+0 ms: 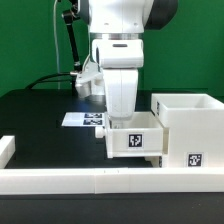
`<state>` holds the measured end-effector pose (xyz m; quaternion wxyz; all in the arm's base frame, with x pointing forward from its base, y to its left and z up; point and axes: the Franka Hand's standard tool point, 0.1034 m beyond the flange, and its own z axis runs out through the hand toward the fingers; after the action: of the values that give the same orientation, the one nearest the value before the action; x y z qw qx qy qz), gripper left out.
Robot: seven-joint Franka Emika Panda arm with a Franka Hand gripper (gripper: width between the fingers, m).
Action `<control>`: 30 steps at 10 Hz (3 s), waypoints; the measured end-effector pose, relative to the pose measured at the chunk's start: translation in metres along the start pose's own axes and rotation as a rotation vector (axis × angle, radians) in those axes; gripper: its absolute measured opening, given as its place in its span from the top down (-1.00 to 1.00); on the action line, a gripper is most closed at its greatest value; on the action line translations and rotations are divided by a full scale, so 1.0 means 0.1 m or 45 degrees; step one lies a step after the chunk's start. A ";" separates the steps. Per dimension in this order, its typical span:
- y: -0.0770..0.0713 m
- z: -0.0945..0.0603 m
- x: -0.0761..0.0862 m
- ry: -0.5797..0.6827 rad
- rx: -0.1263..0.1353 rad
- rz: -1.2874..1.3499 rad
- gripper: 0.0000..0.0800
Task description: Assemble drawer
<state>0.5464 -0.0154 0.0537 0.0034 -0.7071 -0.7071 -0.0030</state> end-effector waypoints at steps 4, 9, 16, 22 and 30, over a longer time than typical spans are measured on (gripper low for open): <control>0.02 -0.03 0.02 -0.001 -0.006 -0.001 0.89; 0.01 -0.03 0.03 -0.002 -0.006 0.008 0.89; 0.01 0.00 0.17 0.004 -0.007 -0.016 0.89; 0.00 0.01 0.22 0.001 -0.001 0.025 0.89; 0.00 0.01 0.21 -0.007 -0.002 0.011 0.45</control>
Offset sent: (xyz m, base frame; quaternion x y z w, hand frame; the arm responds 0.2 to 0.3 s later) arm 0.0030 0.0037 0.0110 0.0041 -0.0144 0.0012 0.9999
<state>0.5463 0.0061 0.0530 0.0011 -0.7102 -0.7040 -0.0016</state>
